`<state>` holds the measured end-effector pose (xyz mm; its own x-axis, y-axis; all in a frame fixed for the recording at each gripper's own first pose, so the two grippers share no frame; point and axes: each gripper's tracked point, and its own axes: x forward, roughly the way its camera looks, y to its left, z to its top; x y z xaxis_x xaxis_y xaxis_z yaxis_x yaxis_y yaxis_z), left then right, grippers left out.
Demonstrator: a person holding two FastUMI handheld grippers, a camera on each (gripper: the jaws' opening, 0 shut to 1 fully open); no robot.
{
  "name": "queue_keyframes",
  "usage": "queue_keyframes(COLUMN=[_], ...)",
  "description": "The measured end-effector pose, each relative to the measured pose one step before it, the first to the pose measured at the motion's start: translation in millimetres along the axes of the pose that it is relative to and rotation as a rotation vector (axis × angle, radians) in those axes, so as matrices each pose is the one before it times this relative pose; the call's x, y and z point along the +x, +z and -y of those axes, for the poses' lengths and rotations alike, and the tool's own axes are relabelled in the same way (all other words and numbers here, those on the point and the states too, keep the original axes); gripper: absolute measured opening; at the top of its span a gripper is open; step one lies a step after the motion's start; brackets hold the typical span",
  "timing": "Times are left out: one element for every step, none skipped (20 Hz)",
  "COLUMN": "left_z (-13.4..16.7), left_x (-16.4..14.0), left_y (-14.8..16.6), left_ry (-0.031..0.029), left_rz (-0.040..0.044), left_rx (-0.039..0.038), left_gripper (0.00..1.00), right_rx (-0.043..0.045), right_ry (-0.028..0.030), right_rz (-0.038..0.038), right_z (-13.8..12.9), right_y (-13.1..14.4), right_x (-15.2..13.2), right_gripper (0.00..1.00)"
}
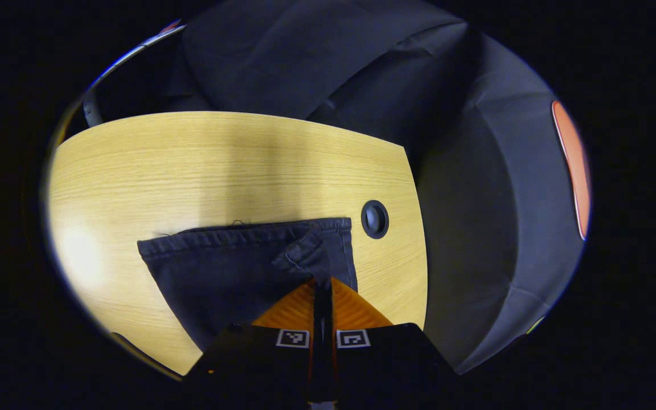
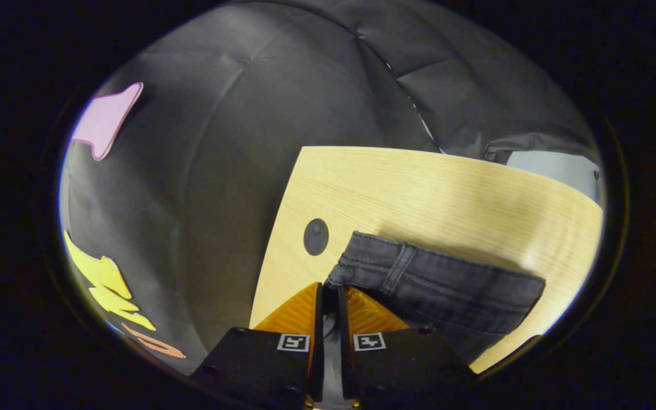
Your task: Grasp the waist and the cuffs of the jeans and fold them to make the two legs overlap; first hold the waist and fold one-third of the jeans toward the cuffs, then hold the cuffs and fold the remaining one-third in the same direction to finish folding.
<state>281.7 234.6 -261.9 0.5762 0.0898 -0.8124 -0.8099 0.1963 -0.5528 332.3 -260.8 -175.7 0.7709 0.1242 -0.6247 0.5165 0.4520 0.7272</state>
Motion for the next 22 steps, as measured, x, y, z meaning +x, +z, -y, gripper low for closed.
queue_keyframes(left_z=[-2.01,-0.71,-0.81,-5.09,-2.74,0.90,3.31,21.42,2.62,10.52,11.01,14.18,16.83,11.01,13.22,15.11,12.18,9.36,13.76,14.01,11.08,13.49], left_x=[-5.09,-9.36,-0.97,-19.36,-12.04,-14.37,-16.48,26.32,-41.45,-5.87,-12.05,-15.33,-18.16,-17.70,-15.83,-15.54,-14.08,-10.84,-10.42,-10.89,-8.92,-11.49], left_y=[6.45,3.93,-2.01,14.17,8.14,7.17,7.48,-9.32,3.58,5.07,3.11,7.61,3.42,1.12,3.91,0.88,-1.41,-3.65,-1.42,2.54,-2.42,-1.81], left_ry=[0.01270,0.00256,-0.00206,0.01527,0.00423,-0.01446,-0.02046,-0.02444,-0.02868,-0.03222,-0.03013,-0.03398,-0.04693,-0.03288,-0.03242,-0.03565,-0.02853,-0.02928,-0.03702,-0.02746,-0.02759,-0.02453], left_rz=[0.02986,0.01837,0.01598,0.02586,0.02820,0.01903,0.01710,0.02953,0.02716,0.02537,0.02686,0.03339,0.03126,0.03358,0.03602,0.03305,0.03234,0.02608,0.01779,0.00601,0.00082,-0.00379], left_rx=[0.05320,0.06207,0.07026,0.07317,0.06536,0.04632,0.03867,0.04219,0.05379,0.06397,0.06479,0.05484,0.04807,0.05032,0.04551,0.03955,0.03551,0.03111,0.03036,0.02531,0.01990,0.02167], left_gripper=[0.05,0.37,0.68,1.00,1.00,1.00,1.00,1.00,1.00,1.00,1.00,1.00,1.00,1.00,1.00,1.00,1.00,1.00,1.00,0.99,0.99,0.99], right_rx=[-0.00454,-0.01351,-0.01825,-0.02847,-0.03048,-0.02749,-0.02932,-0.04002,-0.04289,-0.04103,-0.03765,-0.02809,-0.01692,-0.00721,0.00080,0.00815,0.01622,0.02928,0.04338,0.04820,0.04072,0.03088], right_ry=[0.00847,0.01111,0.00574,-0.00769,-0.00357,0.00187,0.00485,-0.01756,-0.01363,-0.01341,-0.01171,-0.01345,-0.01523,-0.02360,-0.02575,-0.03019,-0.02862,-0.02579,-0.01470,-0.00505,-0.00451,-0.00283], right_rz=[0.00327,0.00471,-0.00438,0.00183,-0.00178,-0.00215,0.00547,0.00829,0.01192,0.01233,0.01102,0.01313,0.01572,0.01939,0.01340,0.00182,-0.00729,-0.01616,-0.01686,-0.01044,-0.00722,-0.00443], right_z=[-1.95,-4.05,-3.17,-0.01,-0.45,-2.62,-2.58,3.26,5.58,5.57,4.78,7.74,9.07,12.08,15.72,16.02,16.49,13.77,9.36,5.28,3.99,2.00], right_y=[-3.06,-0.12,-4.11,-3.91,-3.02,-3.08,-2.05,-1.90,-2.73,-2.41,-1.27,-0.69,-1.15,-0.20,-2.61,-3.61,-4.33,-5.78,-6.11,-3.45,-1.13,0.74], right_x=[2.75,0.52,1.11,-1.42,-2.08,-5.24,-8.76,-7.12,-9.38,-11.02,-13.24,-13.17,-12.28,-11.24,-11.34,-7.03,-4.81,-0.42,3.79,2.34,3.57,3.37], right_gripper=[0.11,0.35,0.58,0.82,0.83,0.90,0.96,0.96,0.97,0.97,0.97,0.97,0.97,0.98,0.98,0.98,0.98,0.98,0.98,0.98,0.98,0.98])
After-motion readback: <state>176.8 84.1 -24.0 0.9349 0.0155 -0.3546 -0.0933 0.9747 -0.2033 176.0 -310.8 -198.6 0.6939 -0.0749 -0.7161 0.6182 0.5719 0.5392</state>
